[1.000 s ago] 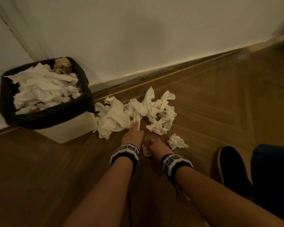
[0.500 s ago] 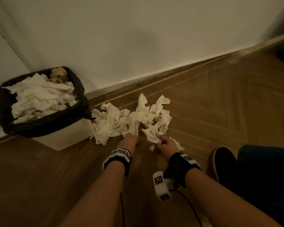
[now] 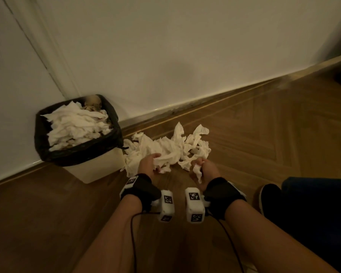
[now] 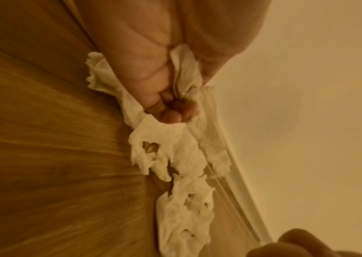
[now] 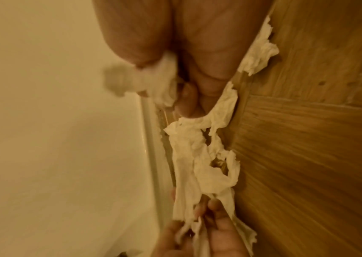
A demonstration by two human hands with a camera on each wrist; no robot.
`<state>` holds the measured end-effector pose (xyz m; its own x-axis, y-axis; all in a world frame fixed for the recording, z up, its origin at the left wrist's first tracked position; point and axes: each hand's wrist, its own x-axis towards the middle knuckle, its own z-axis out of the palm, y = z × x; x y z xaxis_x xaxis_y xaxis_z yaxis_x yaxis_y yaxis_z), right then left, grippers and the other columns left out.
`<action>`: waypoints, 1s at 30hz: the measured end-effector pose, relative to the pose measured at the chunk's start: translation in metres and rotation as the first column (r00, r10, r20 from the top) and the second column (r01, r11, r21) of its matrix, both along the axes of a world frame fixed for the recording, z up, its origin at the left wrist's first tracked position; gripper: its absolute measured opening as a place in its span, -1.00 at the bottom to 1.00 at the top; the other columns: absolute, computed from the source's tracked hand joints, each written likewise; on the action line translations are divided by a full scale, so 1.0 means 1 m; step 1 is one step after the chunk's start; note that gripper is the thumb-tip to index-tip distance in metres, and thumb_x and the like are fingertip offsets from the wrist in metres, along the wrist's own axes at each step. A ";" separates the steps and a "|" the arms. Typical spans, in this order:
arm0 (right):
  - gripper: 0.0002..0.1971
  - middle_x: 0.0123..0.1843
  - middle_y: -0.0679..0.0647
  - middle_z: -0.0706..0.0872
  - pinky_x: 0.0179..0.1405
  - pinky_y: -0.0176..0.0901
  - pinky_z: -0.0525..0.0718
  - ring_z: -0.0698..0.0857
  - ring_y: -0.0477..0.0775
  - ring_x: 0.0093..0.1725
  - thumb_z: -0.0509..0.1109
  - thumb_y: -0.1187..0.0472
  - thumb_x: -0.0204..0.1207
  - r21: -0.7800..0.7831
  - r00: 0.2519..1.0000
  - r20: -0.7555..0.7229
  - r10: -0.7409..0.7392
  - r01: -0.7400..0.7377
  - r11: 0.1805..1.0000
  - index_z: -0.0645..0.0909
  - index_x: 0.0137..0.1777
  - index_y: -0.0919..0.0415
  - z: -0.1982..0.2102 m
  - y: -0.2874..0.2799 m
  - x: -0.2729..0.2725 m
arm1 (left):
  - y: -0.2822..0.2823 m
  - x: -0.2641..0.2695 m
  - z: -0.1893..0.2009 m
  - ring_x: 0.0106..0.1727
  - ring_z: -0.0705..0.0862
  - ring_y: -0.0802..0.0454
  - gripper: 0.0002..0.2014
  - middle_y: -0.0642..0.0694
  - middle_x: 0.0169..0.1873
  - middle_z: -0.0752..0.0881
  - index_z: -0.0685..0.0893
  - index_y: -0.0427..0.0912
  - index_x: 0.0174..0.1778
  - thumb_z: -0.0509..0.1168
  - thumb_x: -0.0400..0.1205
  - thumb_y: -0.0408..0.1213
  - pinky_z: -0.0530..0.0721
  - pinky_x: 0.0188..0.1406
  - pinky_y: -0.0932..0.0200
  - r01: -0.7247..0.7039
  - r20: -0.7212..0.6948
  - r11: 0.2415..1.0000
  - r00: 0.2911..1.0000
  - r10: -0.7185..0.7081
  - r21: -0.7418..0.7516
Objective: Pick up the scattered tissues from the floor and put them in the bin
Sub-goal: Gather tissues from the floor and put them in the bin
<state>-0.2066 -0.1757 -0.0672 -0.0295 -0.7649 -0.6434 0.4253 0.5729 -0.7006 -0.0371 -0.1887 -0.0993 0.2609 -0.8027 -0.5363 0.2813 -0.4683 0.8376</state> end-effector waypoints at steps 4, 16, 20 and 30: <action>-0.74 -0.51 0.01 0.38 -0.56 -0.25 0.30 0.31 -0.06 -0.53 -0.01 0.39 0.47 -0.045 0.973 0.230 0.007 0.003 0.999 0.33 -0.39 0.13 0.020 0.002 0.004 | 0.000 0.010 0.011 -0.04 0.67 -0.11 -0.70 -0.31 0.06 0.63 0.59 -0.32 0.10 0.38 0.56 -0.19 0.71 -0.07 0.07 0.079 0.268 0.995 0.961 -0.059 -0.065; -0.65 -0.21 0.16 0.40 -0.35 -0.26 0.45 0.42 0.02 -0.33 -0.10 0.63 0.60 -0.166 0.973 0.104 0.204 -0.186 0.968 0.42 0.00 0.24 0.071 0.000 0.056 | 0.018 0.042 0.091 -0.46 0.59 0.33 -0.76 -0.01 -0.33 0.59 0.54 -0.16 0.24 0.06 0.72 -0.40 0.56 -0.49 0.47 0.105 0.268 0.903 0.963 0.011 -0.417; -0.71 -0.22 0.20 0.52 -0.40 -0.27 0.63 0.57 0.07 -0.33 -0.01 0.55 0.66 -0.342 0.943 -0.065 0.327 -0.329 0.880 0.43 0.25 0.34 0.100 -0.008 0.099 | 0.024 0.070 0.131 -0.39 0.44 0.11 -0.75 -0.05 -0.31 0.49 0.49 -0.09 0.02 0.00 0.67 -0.50 0.37 -0.46 0.23 0.050 0.302 0.841 0.943 0.137 -0.539; -0.95 0.00 0.22 0.77 -0.02 0.04 0.73 0.74 0.22 -0.06 0.42 0.25 0.51 -0.426 0.657 -0.723 0.213 -0.666 0.612 0.62 -0.15 0.10 0.135 -0.032 0.210 | 0.035 0.159 0.154 0.14 0.47 -0.21 -0.88 -0.25 0.09 0.48 0.47 -0.25 0.07 0.08 0.66 -0.44 0.38 0.07 0.09 -0.231 0.554 0.823 0.642 0.530 -0.519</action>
